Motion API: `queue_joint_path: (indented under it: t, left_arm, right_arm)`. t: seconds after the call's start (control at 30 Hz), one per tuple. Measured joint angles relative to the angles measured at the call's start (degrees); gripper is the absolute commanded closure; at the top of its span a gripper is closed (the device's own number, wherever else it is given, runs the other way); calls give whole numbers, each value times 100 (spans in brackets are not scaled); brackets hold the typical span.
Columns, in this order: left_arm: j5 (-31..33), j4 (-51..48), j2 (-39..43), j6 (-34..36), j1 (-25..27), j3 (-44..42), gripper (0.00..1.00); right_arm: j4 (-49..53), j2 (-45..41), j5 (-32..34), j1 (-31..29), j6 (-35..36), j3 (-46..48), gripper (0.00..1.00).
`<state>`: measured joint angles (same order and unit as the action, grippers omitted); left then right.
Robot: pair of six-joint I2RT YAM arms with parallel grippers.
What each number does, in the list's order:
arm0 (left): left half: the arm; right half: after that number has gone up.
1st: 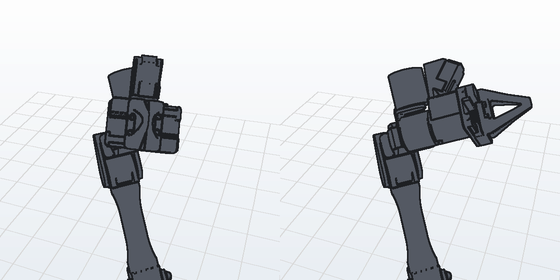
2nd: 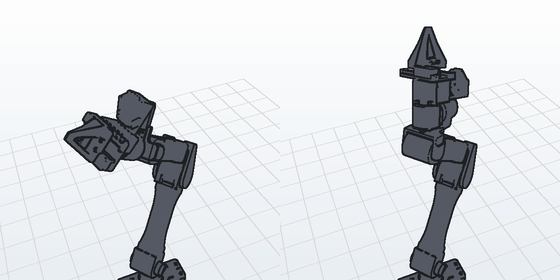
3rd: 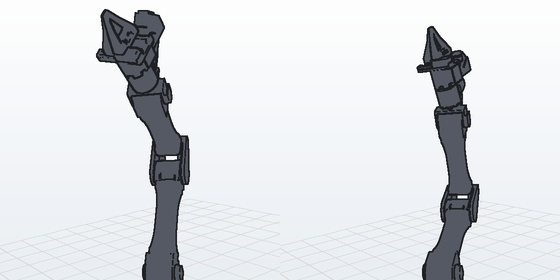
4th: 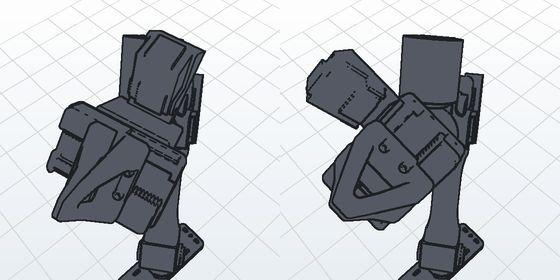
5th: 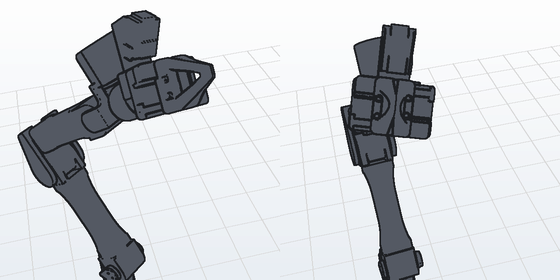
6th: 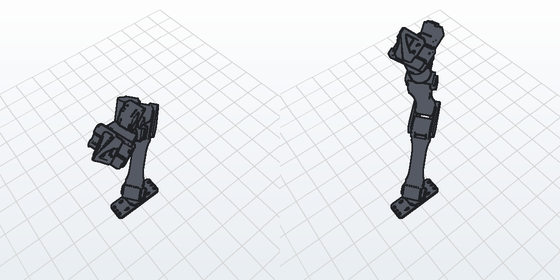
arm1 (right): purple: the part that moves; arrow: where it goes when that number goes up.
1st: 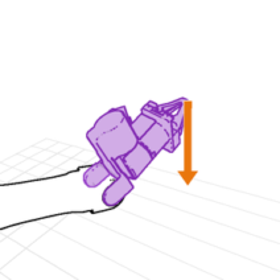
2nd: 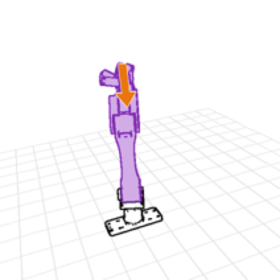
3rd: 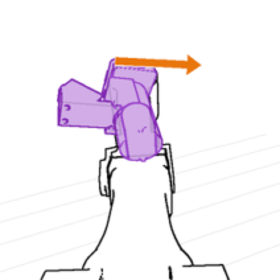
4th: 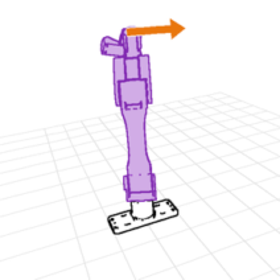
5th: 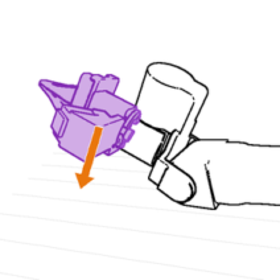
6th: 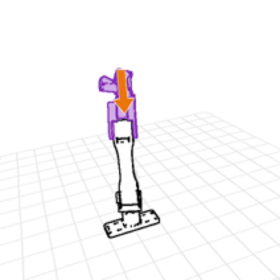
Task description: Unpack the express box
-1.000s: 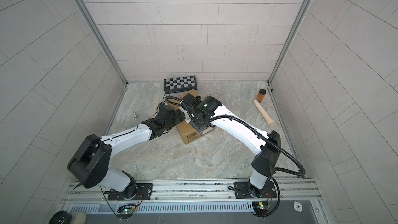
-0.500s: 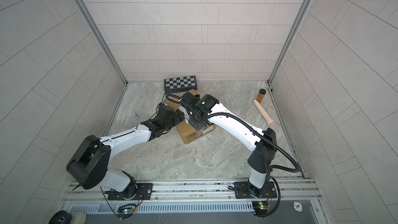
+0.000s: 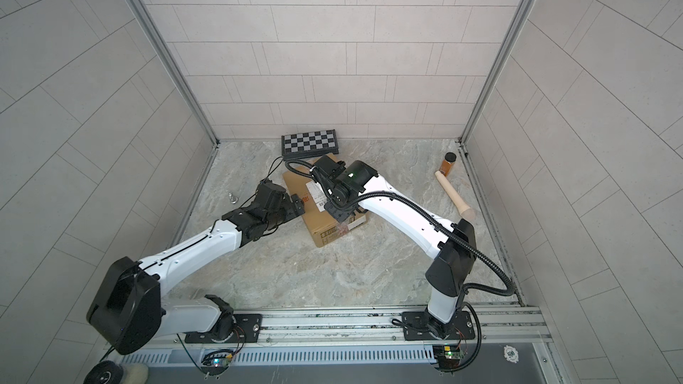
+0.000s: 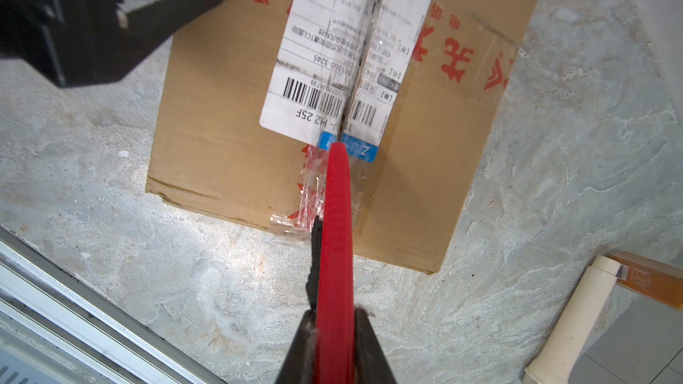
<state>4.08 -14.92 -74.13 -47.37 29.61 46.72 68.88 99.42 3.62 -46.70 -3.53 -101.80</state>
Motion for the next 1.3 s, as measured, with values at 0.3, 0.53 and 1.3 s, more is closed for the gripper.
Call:
queue_joint_path:
  t: [0.3,0.53,1.3]
  left_arm:
    - [-264,-667,181,804,-188,732,1]
    - [-433,-1458,-356,1191,-223,1775,3]
    - [11,-2087,2122,505,-514,155,2]
  right_arm:
    - [-157,-186,-610,24,208,271,100]
    - [221,-103,-1207,-68,282,149,100]
    - [-354,-592,-730,-374,-1029,817,100]
